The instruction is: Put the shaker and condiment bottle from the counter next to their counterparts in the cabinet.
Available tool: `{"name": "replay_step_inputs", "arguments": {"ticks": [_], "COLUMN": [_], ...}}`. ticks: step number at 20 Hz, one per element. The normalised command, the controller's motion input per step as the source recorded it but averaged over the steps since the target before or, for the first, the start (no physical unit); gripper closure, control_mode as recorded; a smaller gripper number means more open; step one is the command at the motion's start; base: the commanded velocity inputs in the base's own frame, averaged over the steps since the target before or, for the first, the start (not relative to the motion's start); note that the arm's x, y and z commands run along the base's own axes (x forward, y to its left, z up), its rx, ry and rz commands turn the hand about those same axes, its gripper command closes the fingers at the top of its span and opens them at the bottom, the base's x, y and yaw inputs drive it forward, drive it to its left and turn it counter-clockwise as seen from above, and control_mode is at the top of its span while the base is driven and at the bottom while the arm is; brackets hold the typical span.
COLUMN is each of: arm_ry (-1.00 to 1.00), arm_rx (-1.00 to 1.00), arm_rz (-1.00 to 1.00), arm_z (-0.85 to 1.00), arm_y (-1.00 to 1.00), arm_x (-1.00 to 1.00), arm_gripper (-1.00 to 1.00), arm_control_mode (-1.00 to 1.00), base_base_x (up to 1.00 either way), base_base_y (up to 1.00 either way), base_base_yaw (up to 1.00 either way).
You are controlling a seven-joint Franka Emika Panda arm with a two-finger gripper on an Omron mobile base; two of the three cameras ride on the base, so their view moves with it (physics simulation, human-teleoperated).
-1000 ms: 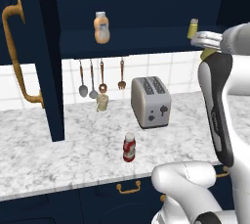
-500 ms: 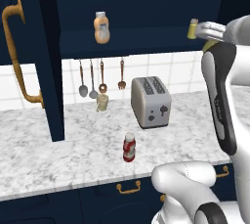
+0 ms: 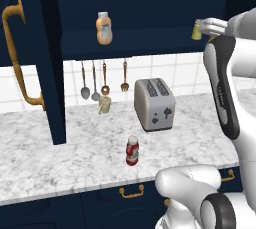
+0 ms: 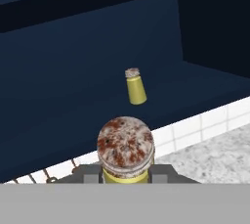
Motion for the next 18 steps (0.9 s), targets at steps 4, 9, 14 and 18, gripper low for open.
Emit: {"name": "replay_step_inputs", "arguments": {"ticks": [4,9,14,18], "arm_ry": [0.0,0.06,0.1,0.02], "arm_rx": [0.0,0.0,0.0,0.0], "arm_rz": [0.0,0.0,0.0,0.0], "arm_z": [0.0,-0.06,-0.15,0.0], "arm_y": [-0.08,-0.06,-0.1,-0.02], "arm_x": [0.53,0.67,0.7,0.54], "arm_gripper": [1.0,1.0,1.0,1.0], "arm_control_mode": [-1.0,-1.0,-1.0,-1.0], "base_base_x": [0.0,0.0,0.0,0.0], "base_base_y": [0.0,0.0,0.0,0.0], "base_base_yaw": [0.0,0.0,0.0,0.0]}}
